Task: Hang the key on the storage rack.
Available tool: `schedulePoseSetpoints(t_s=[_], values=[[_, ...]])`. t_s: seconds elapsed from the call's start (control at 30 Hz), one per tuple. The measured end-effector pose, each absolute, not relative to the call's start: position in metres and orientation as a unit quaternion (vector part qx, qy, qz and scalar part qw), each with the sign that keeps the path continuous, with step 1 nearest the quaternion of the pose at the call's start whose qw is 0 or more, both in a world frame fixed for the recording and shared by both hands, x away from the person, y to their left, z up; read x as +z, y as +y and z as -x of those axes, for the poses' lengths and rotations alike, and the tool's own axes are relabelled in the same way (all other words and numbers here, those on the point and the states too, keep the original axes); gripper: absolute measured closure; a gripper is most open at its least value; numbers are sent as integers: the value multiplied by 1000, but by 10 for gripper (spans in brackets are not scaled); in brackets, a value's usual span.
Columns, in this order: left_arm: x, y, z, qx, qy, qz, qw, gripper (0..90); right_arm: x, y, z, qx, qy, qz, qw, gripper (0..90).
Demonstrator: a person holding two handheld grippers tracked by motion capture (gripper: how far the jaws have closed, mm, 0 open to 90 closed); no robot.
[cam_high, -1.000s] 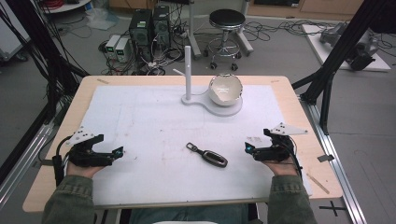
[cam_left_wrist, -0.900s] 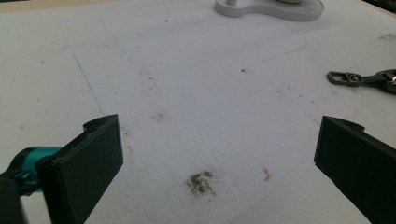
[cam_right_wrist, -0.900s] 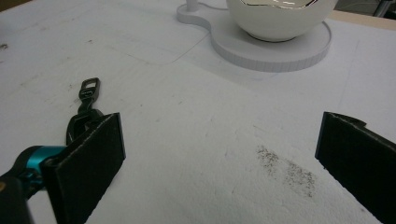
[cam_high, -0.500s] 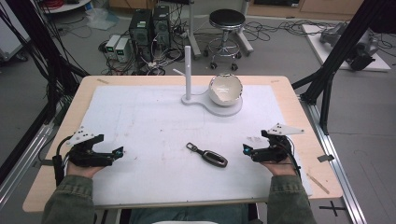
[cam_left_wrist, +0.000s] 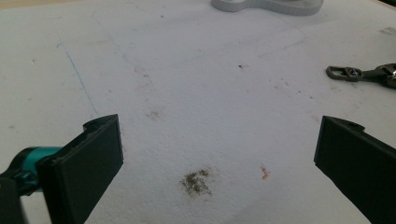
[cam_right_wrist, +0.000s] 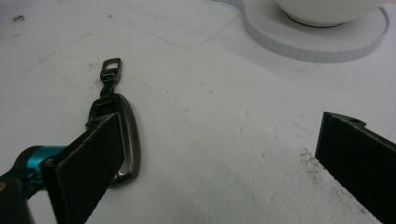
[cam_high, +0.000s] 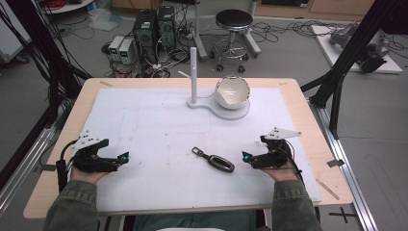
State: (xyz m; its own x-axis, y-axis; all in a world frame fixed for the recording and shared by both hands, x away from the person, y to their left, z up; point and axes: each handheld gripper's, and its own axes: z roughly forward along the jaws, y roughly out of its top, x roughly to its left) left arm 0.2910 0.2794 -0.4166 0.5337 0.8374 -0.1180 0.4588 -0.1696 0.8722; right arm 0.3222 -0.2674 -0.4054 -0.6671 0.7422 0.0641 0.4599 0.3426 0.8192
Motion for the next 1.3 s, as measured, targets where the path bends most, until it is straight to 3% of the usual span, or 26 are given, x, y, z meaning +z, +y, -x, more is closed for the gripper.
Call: schedulePoseSetpoints(t_s=[1.3], values=[[-418, 275, -289, 197, 433, -746, 465, 17, -407, -166, -343, 335, 893, -287, 94, 6]])
